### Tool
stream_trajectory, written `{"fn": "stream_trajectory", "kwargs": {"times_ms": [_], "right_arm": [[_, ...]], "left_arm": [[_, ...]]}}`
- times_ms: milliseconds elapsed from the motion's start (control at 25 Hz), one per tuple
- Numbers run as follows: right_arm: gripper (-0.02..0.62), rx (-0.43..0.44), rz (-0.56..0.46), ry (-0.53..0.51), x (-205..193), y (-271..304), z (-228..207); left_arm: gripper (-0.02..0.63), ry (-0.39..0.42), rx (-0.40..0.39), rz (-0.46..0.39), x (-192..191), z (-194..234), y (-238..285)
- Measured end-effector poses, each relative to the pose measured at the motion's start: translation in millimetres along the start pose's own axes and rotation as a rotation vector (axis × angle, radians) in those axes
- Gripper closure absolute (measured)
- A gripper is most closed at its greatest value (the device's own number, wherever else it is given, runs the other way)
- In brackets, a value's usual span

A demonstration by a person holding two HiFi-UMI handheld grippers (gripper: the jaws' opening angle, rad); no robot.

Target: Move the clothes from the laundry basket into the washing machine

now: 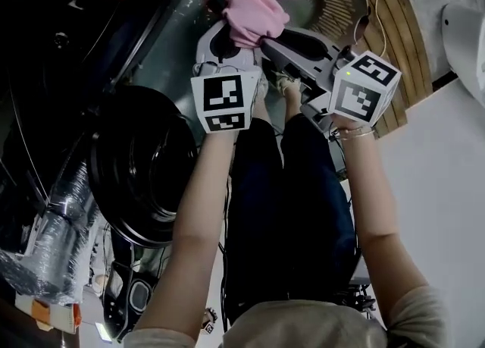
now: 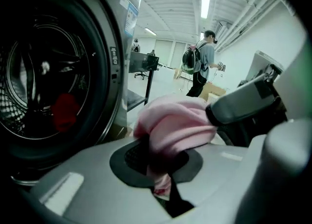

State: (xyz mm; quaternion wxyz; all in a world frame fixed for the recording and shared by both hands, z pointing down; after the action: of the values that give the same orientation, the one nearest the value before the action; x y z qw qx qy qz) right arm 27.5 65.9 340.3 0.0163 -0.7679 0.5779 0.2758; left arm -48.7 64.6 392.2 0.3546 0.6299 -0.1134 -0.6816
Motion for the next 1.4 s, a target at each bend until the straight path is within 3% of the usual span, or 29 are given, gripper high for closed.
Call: {"fn": "stream_trajectory", "kwargs": {"times_ms": [80, 240, 560, 800, 880, 1000, 1160, 1320, 1400], "right_arm": [[0.486, 0.002, 0.002, 0.013, -3.1, 10.4, 1.0], [0.488, -0.082, 0.011, -0.017, -12.6, 21.9, -9.6], [0.499, -0.100, 0.035, 0.018, -17.2, 26.4, -15.7], [0.518, -0.156, 0.038, -0.018, -14.2, 31.4, -31.7], [0.525, -0.186, 0.038, -0.046, -12.1, 34.4, -41.9], [0.539, -0.269, 0.031, -0.170, -8.8, 40.8, -56.5], [0.554, -0.322, -0.054, -0.337, 2.8, 42.9, -55.1], [0.555, -0.308, -0.067, -0.340, 2.4, 44.8, -51.0], [0.555, -0.304, -0.054, -0.335, -1.6, 45.0, -50.6]], "left_arm": [[0.568, 0.002, 0.056, 0.002, 1.8, 21.8, -6.9], [0.569, -0.047, 0.184, -0.001, 3.2, 66.6, -20.3], [0.568, -0.003, 0.423, -0.074, 31.9, 156.7, -29.8], [0.568, -0.029, 0.544, -0.114, 41.4, 215.5, -21.5], [0.569, -0.025, 0.597, -0.109, 42.2, 238.1, -16.5], [0.568, -0.007, 0.681, -0.123, 54.8, 271.4, -16.7], [0.568, 0.010, 0.737, -0.206, 86.2, 286.9, -23.4], [0.566, 0.000, 0.724, -0.278, 101.3, 294.2, -12.5], [0.548, -0.065, 0.677, -0.236, 85.2, 296.8, 8.6]]}}
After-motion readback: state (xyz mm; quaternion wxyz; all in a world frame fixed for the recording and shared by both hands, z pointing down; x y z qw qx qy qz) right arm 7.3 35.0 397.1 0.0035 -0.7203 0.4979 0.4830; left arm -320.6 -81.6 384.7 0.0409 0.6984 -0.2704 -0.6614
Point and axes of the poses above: the fingertips, and each gripper's own axes: y forward along the fingers, z to its left, x out of its top, the point moved 3 cm from there along -y, backward along the fingers, and after that the axes turned 6 degrees about -z, right-handed, at the moved point
